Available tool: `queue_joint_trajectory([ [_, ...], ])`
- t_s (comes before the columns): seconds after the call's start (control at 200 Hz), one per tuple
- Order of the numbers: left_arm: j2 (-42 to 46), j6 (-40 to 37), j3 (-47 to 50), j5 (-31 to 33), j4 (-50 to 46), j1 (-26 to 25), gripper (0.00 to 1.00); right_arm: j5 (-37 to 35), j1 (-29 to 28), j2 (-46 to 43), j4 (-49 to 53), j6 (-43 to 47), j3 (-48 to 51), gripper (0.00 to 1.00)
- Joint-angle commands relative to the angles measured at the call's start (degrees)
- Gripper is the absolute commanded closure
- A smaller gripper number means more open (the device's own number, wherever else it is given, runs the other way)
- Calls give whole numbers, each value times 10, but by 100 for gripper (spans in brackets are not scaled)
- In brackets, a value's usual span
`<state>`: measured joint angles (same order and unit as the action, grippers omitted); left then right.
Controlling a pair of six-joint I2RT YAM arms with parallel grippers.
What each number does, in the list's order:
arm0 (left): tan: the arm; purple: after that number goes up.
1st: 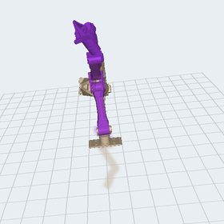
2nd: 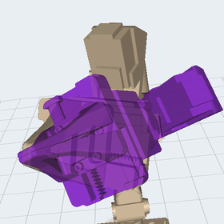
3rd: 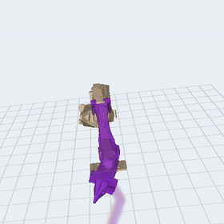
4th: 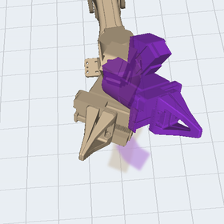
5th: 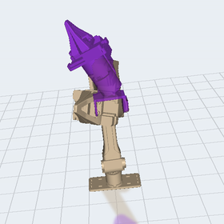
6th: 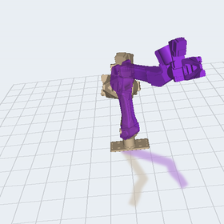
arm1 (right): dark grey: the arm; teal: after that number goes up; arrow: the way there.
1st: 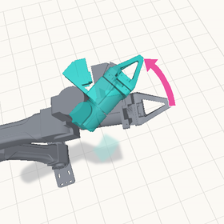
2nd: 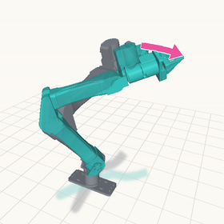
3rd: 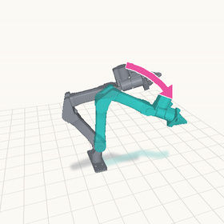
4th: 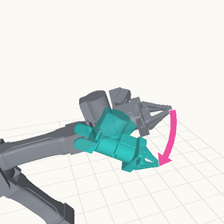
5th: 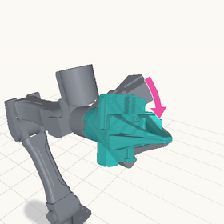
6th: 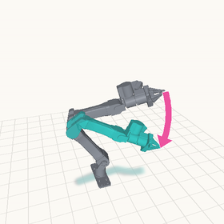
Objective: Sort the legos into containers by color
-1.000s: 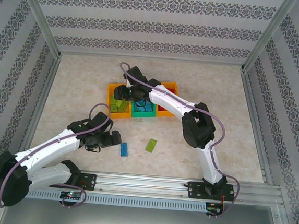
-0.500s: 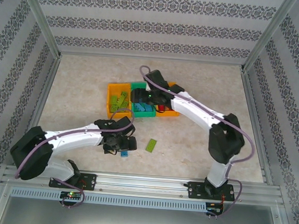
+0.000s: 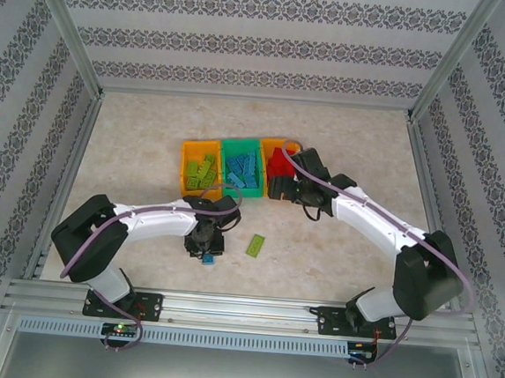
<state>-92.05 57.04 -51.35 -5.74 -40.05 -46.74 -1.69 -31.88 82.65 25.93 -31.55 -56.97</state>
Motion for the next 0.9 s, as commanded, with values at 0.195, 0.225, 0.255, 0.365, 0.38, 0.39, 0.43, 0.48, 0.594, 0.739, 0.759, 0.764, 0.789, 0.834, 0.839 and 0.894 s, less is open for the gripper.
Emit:
queue_joint_trajectory([
  [0.195, 22, -116, -144, 36, -22, 57, 70, -39, -29, -78, -4, -75, 108, 10],
  [0.225, 19, -128, -161, 39, -24, 66, 69, -43, -34, -84, -5, -83, 116, 10],
  [0.255, 14, -140, -180, 41, -24, 75, 69, -46, -39, -89, -7, -92, 123, 10],
  [0.365, -29, -186, -262, 36, -26, 106, 69, -45, -59, -99, -21, -122, 143, 10],
  [0.38, -37, -192, -275, 35, -26, 109, 69, -45, -61, -99, -24, -126, 145, 10],
  [0.39, -43, -196, -284, 35, -29, 112, 69, -45, -63, -99, -27, -129, 146, 11],
  [0.43, -66, -210, -320, 28, -36, 122, 69, -45, -71, -98, -35, -141, 152, 11],
  [0.48, -96, -227, -357, 19, -37, 132, 70, -47, -80, -97, -47, -157, 158, 10],
  [0.594, -168, -255, -444, 12, -55, 152, 68, -33, -100, -89, -80, -174, 165, 10],
  [0.739, -244, -274, -516, 12, -66, 167, 63, -30, -118, -67, -85, -189, 155, 10],
  [0.759, -250, -275, -522, 15, -67, 167, 62, -29, -122, -63, -86, -192, 153, 11],
  [0.764, -251, -274, -524, 15, -67, 167, 62, -29, -123, -61, -86, -192, 152, 11],
  [0.789, -260, -273, -530, 18, -67, 168, 61, -28, -128, -56, -86, -195, 149, 11],
  [0.834, -270, -271, -536, 21, -65, 168, 58, -30, -138, -46, -84, -202, 142, 11],
  [0.839, -271, -270, -536, 21, -64, 168, 57, -30, -140, -44, -84, -203, 142, 11],
  [0.894, -273, -264, -536, 27, -58, 169, 49, -34, -155, -31, -80, -213, 133, 11],
])
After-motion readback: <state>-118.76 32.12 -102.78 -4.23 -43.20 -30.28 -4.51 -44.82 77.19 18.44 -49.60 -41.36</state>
